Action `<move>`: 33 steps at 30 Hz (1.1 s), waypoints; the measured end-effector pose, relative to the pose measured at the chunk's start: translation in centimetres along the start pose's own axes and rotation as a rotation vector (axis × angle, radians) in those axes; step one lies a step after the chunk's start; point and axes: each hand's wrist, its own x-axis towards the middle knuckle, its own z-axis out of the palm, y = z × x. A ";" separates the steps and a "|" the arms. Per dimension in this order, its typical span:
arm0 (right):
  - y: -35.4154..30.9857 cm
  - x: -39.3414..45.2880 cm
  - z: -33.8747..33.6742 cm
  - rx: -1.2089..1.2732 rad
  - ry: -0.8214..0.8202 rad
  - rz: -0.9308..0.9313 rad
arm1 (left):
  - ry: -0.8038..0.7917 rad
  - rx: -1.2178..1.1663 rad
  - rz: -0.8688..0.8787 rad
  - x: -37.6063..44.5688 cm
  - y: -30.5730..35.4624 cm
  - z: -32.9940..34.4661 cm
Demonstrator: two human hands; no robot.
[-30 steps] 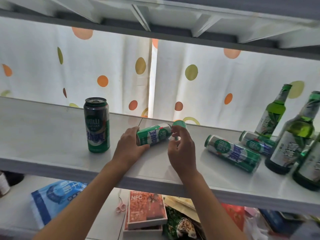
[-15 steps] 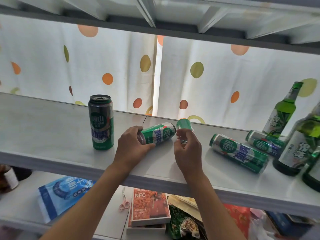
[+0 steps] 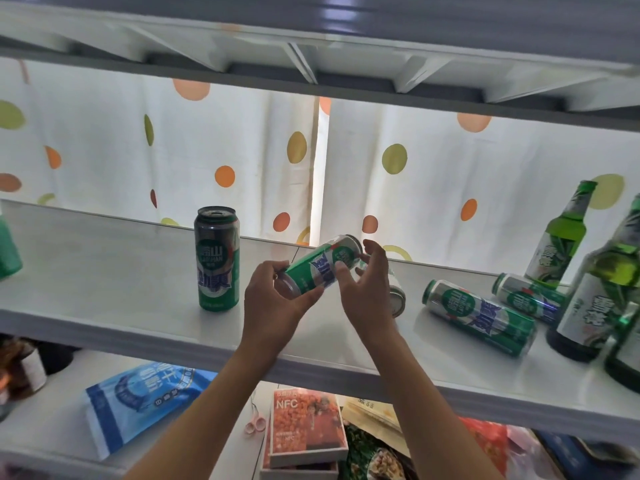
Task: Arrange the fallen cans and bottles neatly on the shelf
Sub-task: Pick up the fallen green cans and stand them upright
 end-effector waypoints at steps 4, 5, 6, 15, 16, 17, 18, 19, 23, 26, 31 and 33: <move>-1.0 1.2 0.8 0.134 0.020 0.123 | 0.058 -0.121 -0.031 -1.0 0.4 -0.7; -1.4 1.5 0.8 0.217 0.001 0.175 | 0.069 -0.139 -0.030 -1.2 0.6 -1.0; -1.9 1.7 0.8 0.331 -0.031 0.233 | 0.079 -0.155 -0.027 -1.2 0.8 -1.3; -7.1 3.3 -0.4 0.642 -0.369 0.217 | 0.161 -0.359 -0.050 -1.9 2.5 -3.8; -7.7 3.3 -0.3 0.641 -0.382 0.200 | 0.160 -0.354 -0.050 -1.8 2.6 -4.1; -8.3 3.3 -0.2 0.642 -0.388 0.187 | 0.157 -0.341 -0.050 -1.7 2.7 -4.6; -8.7 3.3 0.1 0.637 -0.390 0.175 | 0.152 -0.325 -0.050 -1.6 2.7 -5.0; -9.1 3.3 0.4 0.629 -0.393 0.162 | 0.147 -0.305 -0.049 -1.4 2.7 -5.4; -10.1 3.1 1.0 0.612 -0.417 0.112 | 0.074 -0.174 -0.032 -1.2 1.6 -7.3; -10.3 2.9 1.6 0.598 -0.431 0.086 | -0.007 -0.033 0.029 -1.3 0.7 -9.2; -10.7 2.2 3.2 0.459 -0.410 -0.006 | -0.025 0.121 0.218 -1.4 0.0 -12.0; -10.5 1.8 3.9 0.409 -0.415 -0.032 | -0.015 0.180 0.227 -1.1 -0.7 -12.8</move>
